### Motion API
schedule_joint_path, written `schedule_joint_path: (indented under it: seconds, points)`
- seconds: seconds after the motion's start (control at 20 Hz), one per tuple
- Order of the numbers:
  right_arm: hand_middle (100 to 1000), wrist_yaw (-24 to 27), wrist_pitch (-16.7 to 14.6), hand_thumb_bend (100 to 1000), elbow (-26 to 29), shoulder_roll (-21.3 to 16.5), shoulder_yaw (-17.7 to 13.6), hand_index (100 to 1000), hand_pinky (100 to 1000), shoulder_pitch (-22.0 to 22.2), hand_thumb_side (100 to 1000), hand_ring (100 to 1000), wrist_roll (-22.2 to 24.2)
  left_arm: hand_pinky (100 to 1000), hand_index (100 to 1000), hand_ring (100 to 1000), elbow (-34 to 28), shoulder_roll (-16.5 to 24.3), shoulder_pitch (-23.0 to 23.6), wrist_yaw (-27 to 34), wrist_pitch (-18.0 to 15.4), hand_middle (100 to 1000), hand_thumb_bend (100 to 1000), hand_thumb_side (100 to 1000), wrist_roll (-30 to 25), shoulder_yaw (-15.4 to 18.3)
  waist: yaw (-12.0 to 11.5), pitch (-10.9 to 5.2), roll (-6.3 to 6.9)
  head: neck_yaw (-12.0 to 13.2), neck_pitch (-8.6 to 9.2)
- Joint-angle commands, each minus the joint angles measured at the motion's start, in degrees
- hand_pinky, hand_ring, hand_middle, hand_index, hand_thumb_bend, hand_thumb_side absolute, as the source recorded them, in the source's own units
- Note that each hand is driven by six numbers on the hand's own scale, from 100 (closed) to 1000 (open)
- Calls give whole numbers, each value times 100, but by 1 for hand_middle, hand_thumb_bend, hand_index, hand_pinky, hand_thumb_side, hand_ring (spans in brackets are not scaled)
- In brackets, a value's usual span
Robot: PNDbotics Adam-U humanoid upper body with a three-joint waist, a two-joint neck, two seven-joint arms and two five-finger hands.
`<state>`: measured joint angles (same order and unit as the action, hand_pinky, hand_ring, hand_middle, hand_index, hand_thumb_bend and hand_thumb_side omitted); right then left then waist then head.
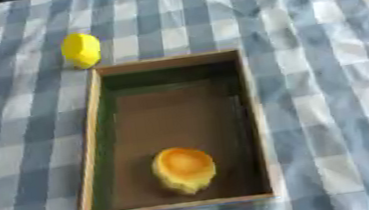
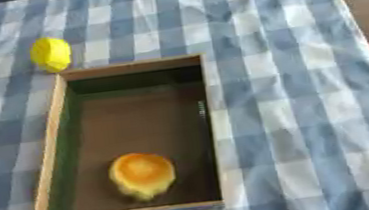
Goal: Pick up objects on the table and place them in the box.
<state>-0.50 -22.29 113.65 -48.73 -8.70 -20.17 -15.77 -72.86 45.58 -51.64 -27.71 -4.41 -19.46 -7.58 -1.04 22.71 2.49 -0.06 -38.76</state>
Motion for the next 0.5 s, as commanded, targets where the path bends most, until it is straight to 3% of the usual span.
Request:
schedule_joint_path:
  seconds: [0.05, 0.1, 0.15, 0.5]
  points:
    - [650, 67, 45, 100, 94, -204, -23, 817, 840, -83, 180, 952, 34, 908, 917, 932, 162, 15, -217, -89, -98, 883, 454, 100, -239, -15, 23, -103, 5, 66, 18]
    - [649, 74, 59, 100, 94, -201, -19, 817, 840, -88, 180, 953, 42, 910, 917, 933, 201, -28, -254, -117, -122, 884, 500, 117, -295, -34, 36, -95, 10, 87, 25]
    - [649, 81, 71, 100, 94, -198, -15, 817, 840, -93, 191, 953, 49, 910, 917, 933, 234, -68, -288, -143, -145, 884, 459, 101, -342, -52, 47, -89, 14, 105, 31]
    - [642, 140, 149, 100, 94, -171, 20, 813, 839, -118, 232, 955, 96, 920, 928, 940, 400, -293, -457, -299, -265, 890, 509, 136, -742, -212, 91, -78, 42, 188, 48]
